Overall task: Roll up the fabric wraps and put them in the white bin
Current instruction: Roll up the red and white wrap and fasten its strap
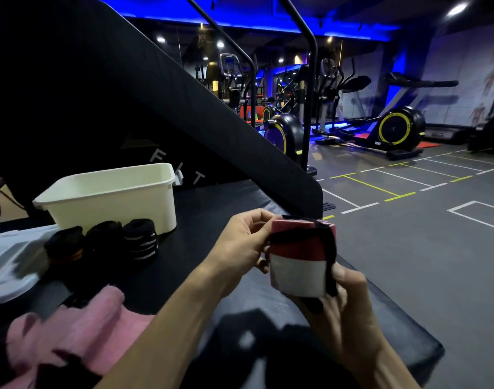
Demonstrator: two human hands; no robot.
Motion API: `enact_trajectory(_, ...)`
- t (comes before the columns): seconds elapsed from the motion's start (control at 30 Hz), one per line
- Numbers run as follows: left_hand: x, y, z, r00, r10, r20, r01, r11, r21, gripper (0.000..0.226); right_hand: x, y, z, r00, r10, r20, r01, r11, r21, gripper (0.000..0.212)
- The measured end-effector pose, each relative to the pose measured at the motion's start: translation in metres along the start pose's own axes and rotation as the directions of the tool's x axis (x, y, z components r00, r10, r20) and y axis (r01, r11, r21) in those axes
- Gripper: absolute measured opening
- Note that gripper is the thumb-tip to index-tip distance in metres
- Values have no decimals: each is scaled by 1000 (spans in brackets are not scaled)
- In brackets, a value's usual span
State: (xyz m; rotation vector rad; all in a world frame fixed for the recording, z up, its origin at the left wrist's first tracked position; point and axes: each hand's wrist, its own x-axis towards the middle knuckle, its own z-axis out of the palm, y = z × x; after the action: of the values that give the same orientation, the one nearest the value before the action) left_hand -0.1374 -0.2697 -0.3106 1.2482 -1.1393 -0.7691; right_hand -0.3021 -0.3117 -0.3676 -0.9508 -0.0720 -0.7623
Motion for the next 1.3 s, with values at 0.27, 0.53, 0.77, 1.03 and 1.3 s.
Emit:
enact_trajectory(0.27, -2, -11, 16, 971, 17, -238, -25, 999, -31, 20, 7, 0, -8, 987, -33, -157, 10, 990, -142, 46)
enact_trajectory(0.53, 2, -24, 23, 866, 177, -468, -153, 984, 90, 16, 21, 6, -20, 867, -297, -399, 86, 880, -467, 34)
enact_trajectory(0.77, 3, -31, 24, 824, 277, -494, -205, 959, 196, 15, 18, 12, -13, 898, -313, -308, 14, 722, -692, 49)
enact_trajectory(1.03, -7, -33, 41, 877, 310, -368, -229, 941, 248, 10, 11, 4, -12, 863, -409, -297, 31, 629, -776, 76)
enact_trajectory(1.3, -2, -33, 29, 947, 262, -183, -203, 936, 289, 8, 4, -5, -15, 869, -402, -287, 47, 646, -762, 65)
